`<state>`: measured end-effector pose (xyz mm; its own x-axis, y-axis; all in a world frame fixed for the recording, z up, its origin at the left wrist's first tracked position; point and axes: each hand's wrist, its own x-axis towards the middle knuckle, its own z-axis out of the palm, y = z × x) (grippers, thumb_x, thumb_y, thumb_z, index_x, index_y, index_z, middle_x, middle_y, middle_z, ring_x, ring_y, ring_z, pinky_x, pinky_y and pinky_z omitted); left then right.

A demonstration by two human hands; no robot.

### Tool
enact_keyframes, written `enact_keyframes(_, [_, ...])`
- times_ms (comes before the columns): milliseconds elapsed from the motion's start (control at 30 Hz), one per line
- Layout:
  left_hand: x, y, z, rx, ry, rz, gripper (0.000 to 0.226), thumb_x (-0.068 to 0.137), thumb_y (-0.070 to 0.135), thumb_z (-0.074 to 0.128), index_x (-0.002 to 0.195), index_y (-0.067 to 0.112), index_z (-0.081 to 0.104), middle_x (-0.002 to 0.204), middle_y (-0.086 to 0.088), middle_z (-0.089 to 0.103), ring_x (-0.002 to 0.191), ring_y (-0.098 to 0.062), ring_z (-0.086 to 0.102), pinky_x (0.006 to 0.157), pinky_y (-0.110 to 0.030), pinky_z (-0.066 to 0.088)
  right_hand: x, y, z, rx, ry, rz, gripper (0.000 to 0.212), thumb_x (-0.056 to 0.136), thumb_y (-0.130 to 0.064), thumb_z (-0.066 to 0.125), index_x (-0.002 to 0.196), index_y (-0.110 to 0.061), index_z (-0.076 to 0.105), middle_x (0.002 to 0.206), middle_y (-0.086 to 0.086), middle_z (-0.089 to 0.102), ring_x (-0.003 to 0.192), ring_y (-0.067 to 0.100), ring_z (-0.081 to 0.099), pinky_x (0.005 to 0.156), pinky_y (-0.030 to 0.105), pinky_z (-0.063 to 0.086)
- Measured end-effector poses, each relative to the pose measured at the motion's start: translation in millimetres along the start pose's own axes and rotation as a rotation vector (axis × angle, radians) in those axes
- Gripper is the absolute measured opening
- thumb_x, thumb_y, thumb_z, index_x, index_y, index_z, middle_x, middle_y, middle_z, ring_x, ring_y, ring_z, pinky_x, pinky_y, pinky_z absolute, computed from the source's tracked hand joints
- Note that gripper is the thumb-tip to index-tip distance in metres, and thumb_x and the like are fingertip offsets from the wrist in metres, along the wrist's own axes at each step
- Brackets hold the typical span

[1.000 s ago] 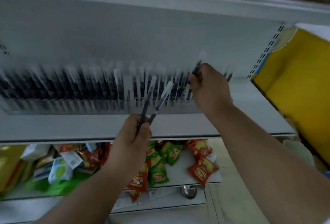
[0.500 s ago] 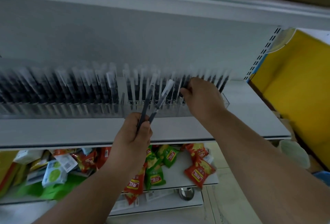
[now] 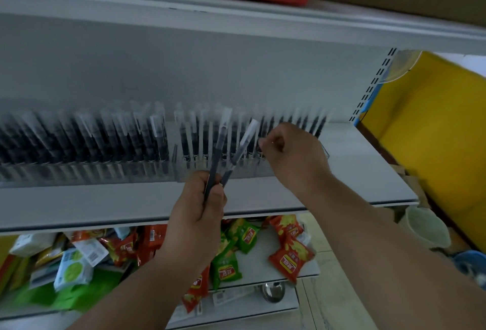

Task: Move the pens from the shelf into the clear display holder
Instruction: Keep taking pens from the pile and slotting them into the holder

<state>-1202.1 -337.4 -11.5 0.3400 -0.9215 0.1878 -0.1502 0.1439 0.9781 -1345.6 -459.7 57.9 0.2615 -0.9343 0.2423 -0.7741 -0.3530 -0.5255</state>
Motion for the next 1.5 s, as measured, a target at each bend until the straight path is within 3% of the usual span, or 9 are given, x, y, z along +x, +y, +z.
enact_keyframes(100, [1, 1, 7, 0.039, -0.038, 0.037, 0.011, 0.096, 0.037, 0.042, 0.092, 0.032, 0.051, 0.066, 0.010, 0.048, 0.058, -0.014, 0.041, 0.056, -0.040, 0.036, -21, -13, -11, 0.522, -0.185, -0.039, 0.019, 0.097, -0.031, 0.057, 0.088, -0.016, 0.065, 0.069, -0.008, 0.067, 0.057, 0.006, 0.057, 0.053, 0.017, 0.038])
enact_keyframes(167, [1, 3, 13, 0.098, -0.057, 0.054, 0.013, 0.101, 0.029, 0.043, 0.091, 0.034, 0.050, 0.067, 0.011, 0.051, 0.058, -0.010, 0.044, 0.057, -0.037, 0.040, -28, -16, -13, 0.750, -0.240, -0.004, 0.026, 0.098, -0.025, 0.056, 0.097, -0.001, 0.064, 0.081, 0.014, 0.071, 0.060, 0.024, 0.059, 0.052, 0.028, 0.038])
enact_keyframes(233, [1, 6, 19, 0.122, -0.069, 0.060, 0.018, 0.103, 0.023, 0.042, 0.090, 0.034, 0.049, 0.068, 0.012, 0.052, 0.057, -0.008, 0.044, 0.058, -0.034, 0.040, -30, -16, -16, 0.851, -0.215, 0.028, 0.027, 0.098, -0.018, 0.056, 0.100, 0.008, 0.061, 0.082, 0.013, 0.071, 0.060, 0.026, 0.058, 0.049, 0.032, 0.037])
enact_keyframes(500, [3, 5, 13, 0.111, 0.001, 0.026, 0.016, 0.100, 0.031, 0.041, 0.095, 0.039, 0.053, 0.063, 0.010, 0.050, 0.056, -0.010, 0.045, 0.057, -0.037, 0.041, 1, 11, -44, 0.742, 0.241, 0.021, 0.016, 0.099, -0.009, 0.053, 0.087, 0.001, 0.056, 0.077, 0.005, 0.065, 0.065, 0.019, 0.065, 0.061, 0.041, 0.056])
enact_keyframes(667, [-1, 4, 9, 0.121, 0.021, -0.005, 0.018, 0.100, 0.028, 0.041, 0.094, 0.039, 0.053, 0.063, 0.007, 0.051, 0.052, -0.009, 0.043, 0.048, -0.028, 0.037, 23, 14, -31, 0.342, 0.149, -0.089, 0.014, 0.097, -0.021, 0.055, 0.084, -0.025, 0.056, 0.080, -0.006, 0.066, 0.074, 0.013, 0.068, 0.073, 0.044, 0.059])
enact_keyframes(1000, [0, 3, -3, 0.117, 0.054, -0.034, 0.018, 0.099, 0.031, 0.043, 0.093, 0.044, 0.054, 0.063, 0.011, 0.052, 0.054, -0.009, 0.043, 0.051, -0.035, 0.038, 27, 18, 1, -0.059, -0.003, -0.018, 0.030, 0.095, -0.042, 0.059, 0.078, -0.017, 0.055, 0.067, -0.006, 0.056, 0.065, 0.012, 0.055, 0.053, 0.024, 0.035])
enact_keyframes(1200, [8, 10, 4, 0.190, 0.010, 0.047, 0.022, 0.100, 0.025, 0.044, 0.092, 0.044, 0.051, 0.068, 0.006, 0.054, 0.054, -0.006, 0.044, 0.053, -0.034, 0.040, -1, -1, -14, 0.316, 0.052, -0.007, 0.030, 0.091, -0.050, 0.059, 0.076, -0.024, 0.058, 0.064, -0.010, 0.057, 0.058, 0.002, 0.053, 0.057, 0.024, 0.042])
enact_keyframes(1367, [14, 21, 22, 0.307, -0.160, 0.137, 0.012, 0.100, 0.024, 0.043, 0.094, 0.032, 0.051, 0.069, -0.006, 0.054, 0.057, -0.015, 0.049, 0.052, -0.032, 0.039, -14, -15, -29, 0.844, -0.186, 0.070, 0.020, 0.097, -0.015, 0.059, 0.079, -0.010, 0.062, 0.060, -0.002, 0.061, 0.050, 0.011, 0.053, 0.045, 0.015, 0.040])
enact_keyframes(1500, [26, 19, 22, 0.553, -0.186, 0.247, 0.010, 0.101, 0.032, 0.043, 0.107, 0.030, 0.051, 0.078, 0.009, 0.055, 0.072, -0.008, 0.053, 0.057, -0.017, 0.037, -9, 4, -38, 0.832, 0.032, 0.070, 0.019, 0.098, -0.016, 0.058, 0.080, -0.010, 0.061, 0.066, 0.008, 0.064, 0.054, 0.014, 0.059, 0.049, 0.025, 0.042])
